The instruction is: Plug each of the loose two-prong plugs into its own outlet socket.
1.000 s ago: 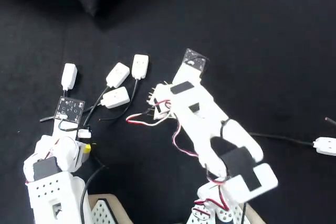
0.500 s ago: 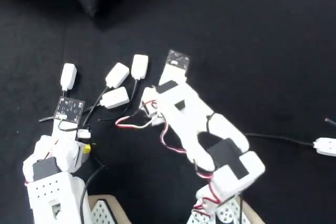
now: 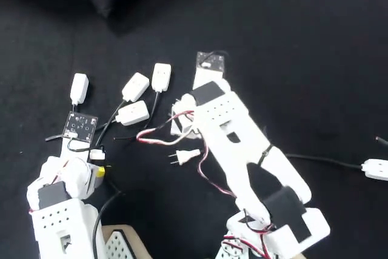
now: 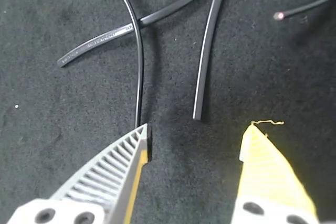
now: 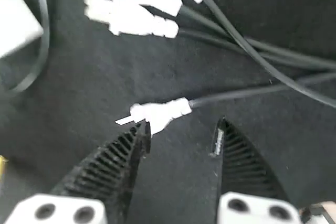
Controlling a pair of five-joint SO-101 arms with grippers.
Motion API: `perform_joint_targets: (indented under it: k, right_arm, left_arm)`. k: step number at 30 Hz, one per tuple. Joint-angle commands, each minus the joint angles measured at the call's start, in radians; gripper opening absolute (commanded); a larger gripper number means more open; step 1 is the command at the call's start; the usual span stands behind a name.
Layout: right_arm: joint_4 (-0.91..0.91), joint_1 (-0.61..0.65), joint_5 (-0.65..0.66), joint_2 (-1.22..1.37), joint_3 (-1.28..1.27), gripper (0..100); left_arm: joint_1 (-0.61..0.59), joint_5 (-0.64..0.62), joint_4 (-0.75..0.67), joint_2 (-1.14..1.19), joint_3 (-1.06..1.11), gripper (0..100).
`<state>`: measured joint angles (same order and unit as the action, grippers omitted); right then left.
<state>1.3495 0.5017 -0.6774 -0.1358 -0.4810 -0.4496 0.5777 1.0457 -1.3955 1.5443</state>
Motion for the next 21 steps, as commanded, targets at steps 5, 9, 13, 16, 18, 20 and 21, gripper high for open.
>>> perform_joint_targets:
  k: [5, 9, 13, 16, 18, 20, 21]
  right_arm:
    - [-0.158, 0.048, 0.000, 0.070, -0.136, 17.2]
    - [-0.213, 0.044, 0.009, 0.125, -0.137, 12.0]
    - [-0.143, -0.068, 0.018, 0.088, -0.085, 12.6]
    - [-0.041, -0.213, 0.121, 0.012, -0.028, 12.6]
    - [-0.018, -0.301, 0.173, -0.036, -0.008, 12.7]
    - [-0.028, -0.361, 0.201, -0.071, -0.013, 12.7]
    - [-0.041, -0.379, 0.212, -0.081, -0.019, 12.7]
  left_arm:
    - [0.005, 0.002, -0.014, 0.000, -0.005, 28]
    - [0.007, -0.005, -0.020, -0.002, -0.022, 28]
    - [-0.039, -0.081, -0.026, 0.006, -0.147, 28]
    - [-0.061, -0.123, 0.057, 0.035, -0.332, 28]
    - [-0.010, -0.158, 0.107, 0.101, -0.469, 28]
    - [0.061, -0.212, 0.137, 0.219, -0.599, 28]
    - [0.104, -0.229, 0.150, 0.295, -0.659, 28]
